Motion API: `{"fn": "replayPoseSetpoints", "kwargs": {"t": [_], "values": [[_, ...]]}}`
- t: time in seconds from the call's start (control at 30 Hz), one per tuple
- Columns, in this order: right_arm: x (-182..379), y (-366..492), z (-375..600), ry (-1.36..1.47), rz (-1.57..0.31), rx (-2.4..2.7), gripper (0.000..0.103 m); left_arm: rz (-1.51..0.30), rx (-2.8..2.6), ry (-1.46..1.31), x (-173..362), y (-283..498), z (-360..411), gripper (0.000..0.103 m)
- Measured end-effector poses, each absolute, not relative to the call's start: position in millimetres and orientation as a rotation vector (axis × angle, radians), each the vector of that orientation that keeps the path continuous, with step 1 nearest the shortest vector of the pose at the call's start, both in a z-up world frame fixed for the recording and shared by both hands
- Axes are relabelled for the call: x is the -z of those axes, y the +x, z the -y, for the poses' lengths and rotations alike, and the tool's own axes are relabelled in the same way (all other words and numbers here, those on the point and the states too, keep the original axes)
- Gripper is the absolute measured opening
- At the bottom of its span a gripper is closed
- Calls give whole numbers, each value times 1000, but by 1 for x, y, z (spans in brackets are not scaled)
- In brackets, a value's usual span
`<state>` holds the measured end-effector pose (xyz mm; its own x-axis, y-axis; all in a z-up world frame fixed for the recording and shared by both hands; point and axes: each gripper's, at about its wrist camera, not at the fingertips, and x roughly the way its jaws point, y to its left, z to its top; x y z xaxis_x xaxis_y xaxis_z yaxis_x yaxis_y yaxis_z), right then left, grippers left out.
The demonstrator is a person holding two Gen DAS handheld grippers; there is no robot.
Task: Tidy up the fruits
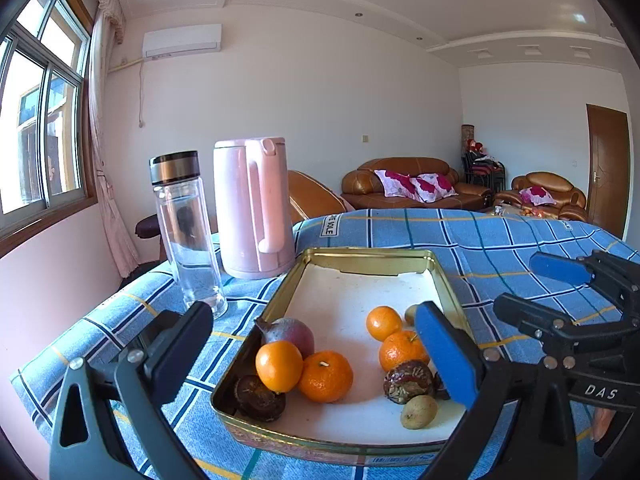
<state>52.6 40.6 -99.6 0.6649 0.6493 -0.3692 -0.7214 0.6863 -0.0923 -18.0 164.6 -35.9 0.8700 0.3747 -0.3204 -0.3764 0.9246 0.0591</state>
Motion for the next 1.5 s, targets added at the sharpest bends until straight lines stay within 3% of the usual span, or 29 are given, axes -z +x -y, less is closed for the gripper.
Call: {"fn": "replayPoseSetpoints", "kwargs": {"t": [0.47,1.5], "values": [[80,36,-2,-188,-222,-706,75,-264,-343,19,22,-25,-137,103],[83,30,10,-172,-201,-688,76,-284,-383,49,21,-24,-126,103]]}}
